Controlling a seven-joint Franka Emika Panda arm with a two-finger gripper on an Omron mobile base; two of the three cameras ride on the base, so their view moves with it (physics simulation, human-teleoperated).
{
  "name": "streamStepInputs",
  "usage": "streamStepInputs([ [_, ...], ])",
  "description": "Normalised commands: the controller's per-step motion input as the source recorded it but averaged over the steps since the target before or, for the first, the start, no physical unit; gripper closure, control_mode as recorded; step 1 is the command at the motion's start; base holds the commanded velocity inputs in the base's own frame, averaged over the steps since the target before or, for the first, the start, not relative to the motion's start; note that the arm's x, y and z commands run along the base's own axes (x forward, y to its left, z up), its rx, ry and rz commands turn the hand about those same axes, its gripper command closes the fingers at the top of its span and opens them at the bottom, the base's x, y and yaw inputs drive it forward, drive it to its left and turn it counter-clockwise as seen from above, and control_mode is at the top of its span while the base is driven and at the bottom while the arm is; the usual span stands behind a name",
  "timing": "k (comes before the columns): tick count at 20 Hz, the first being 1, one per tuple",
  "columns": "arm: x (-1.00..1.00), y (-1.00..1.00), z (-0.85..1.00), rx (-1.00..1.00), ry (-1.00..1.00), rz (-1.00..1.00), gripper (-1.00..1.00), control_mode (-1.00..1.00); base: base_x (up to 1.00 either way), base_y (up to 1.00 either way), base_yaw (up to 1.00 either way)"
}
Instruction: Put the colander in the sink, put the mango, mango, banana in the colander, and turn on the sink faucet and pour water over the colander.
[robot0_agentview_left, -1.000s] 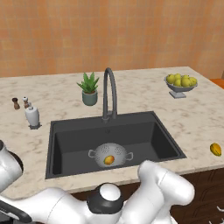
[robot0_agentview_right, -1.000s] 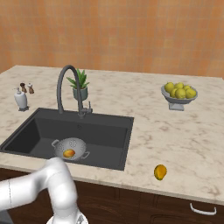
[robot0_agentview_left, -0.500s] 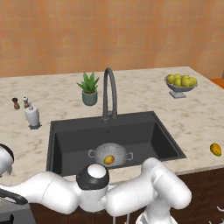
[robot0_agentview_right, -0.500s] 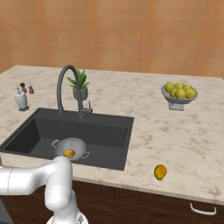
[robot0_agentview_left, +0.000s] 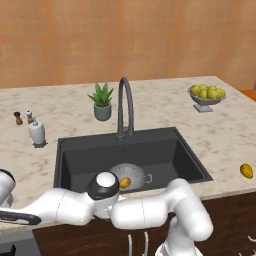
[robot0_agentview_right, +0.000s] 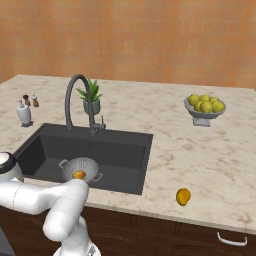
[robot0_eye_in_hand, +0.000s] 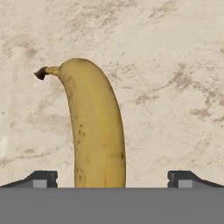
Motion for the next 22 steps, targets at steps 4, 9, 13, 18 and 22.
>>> streamStepInputs([
  [4,0.28,0.06,-0.28,-0.13,0.00,-0.06,1.00,-1.00,0.00,0.00,0.00],
  [9,0.35,-0.54,-0.03,-0.15,0.00,-0.31,1.00,-1.00,0.00,0.00,0.00],
  [13,0.16,-0.64,0.00,-0.03,0.04,-0.58,1.00,-1.00,0.00,0.00,0.00],
  [18,-0.01,-0.32,0.00,-0.01,-0.01,-0.76,1.00,-1.00,0.00,0.00,0.00],
  [22,0.00,-0.01,0.00,-0.06,-0.13,-0.85,1.00,-1.00,0.00,0.00,0.00],
])
